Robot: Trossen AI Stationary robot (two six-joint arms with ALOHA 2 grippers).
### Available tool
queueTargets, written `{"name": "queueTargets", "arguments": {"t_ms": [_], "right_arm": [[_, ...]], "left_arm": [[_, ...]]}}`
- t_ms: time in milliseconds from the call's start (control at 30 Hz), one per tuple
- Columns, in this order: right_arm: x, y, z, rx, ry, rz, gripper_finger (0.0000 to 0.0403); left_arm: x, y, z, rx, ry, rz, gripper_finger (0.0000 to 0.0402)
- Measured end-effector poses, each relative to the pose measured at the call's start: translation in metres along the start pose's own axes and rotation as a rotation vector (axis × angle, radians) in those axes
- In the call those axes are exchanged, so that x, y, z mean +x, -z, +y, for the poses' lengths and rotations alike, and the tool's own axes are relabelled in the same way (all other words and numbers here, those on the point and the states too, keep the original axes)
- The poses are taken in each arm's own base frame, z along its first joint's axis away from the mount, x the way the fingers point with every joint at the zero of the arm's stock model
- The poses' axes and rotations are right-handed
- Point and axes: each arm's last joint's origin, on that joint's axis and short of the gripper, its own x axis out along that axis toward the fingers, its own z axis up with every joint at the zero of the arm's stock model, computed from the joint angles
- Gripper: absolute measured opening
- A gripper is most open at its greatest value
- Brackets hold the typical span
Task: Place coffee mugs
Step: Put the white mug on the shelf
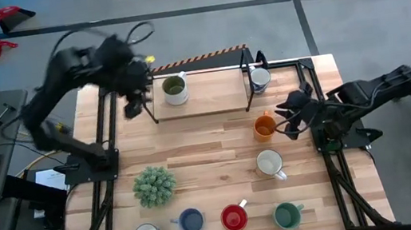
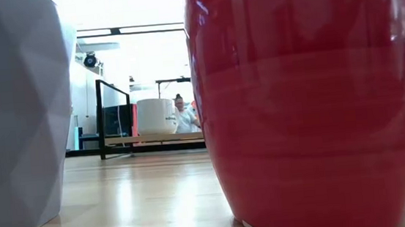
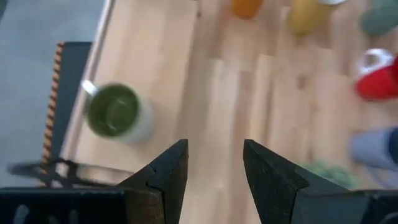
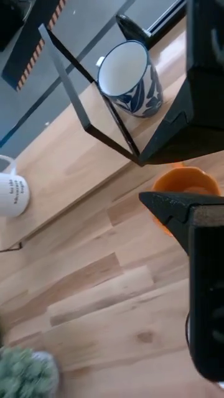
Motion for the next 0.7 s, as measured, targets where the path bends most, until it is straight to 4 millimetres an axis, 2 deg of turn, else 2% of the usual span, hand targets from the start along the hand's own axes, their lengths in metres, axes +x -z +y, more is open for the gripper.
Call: {"name": "queueTargets", "arguments": {"t_ms": [133, 300, 433, 533, 700], "right_arm": [[-0.013, -0.001, -0.005, 0.039, -0.048, -0.071, 0.0069], [-0.024, 0.001, -0.010, 0.109, -0.073, -0.121, 0.0069], [-0.027, 0.002, -0.010, 0.129, -0.069, -0.147, 0.0069], [-0.029, 0.001, -0.009, 0.145, -0.062, -0.169, 0.0069], [-0.030, -0.002, -0.007, 0.198, -0.054, -0.217, 0.0069]], "left_arm": [[-0.014, 0.042, -0.025, -0.067, 0.040, -0.029, 0.0143], [0.000, 0.093, -0.044, -0.125, 0.096, -0.103, 0.0143], [0.029, 0.129, -0.053, -0.135, 0.147, -0.175, 0.0142], [0.060, 0.152, -0.058, -0.147, 0.185, -0.230, 0.0142], [0.112, 0.174, -0.067, -0.184, 0.283, -0.443, 0.0142]]}}
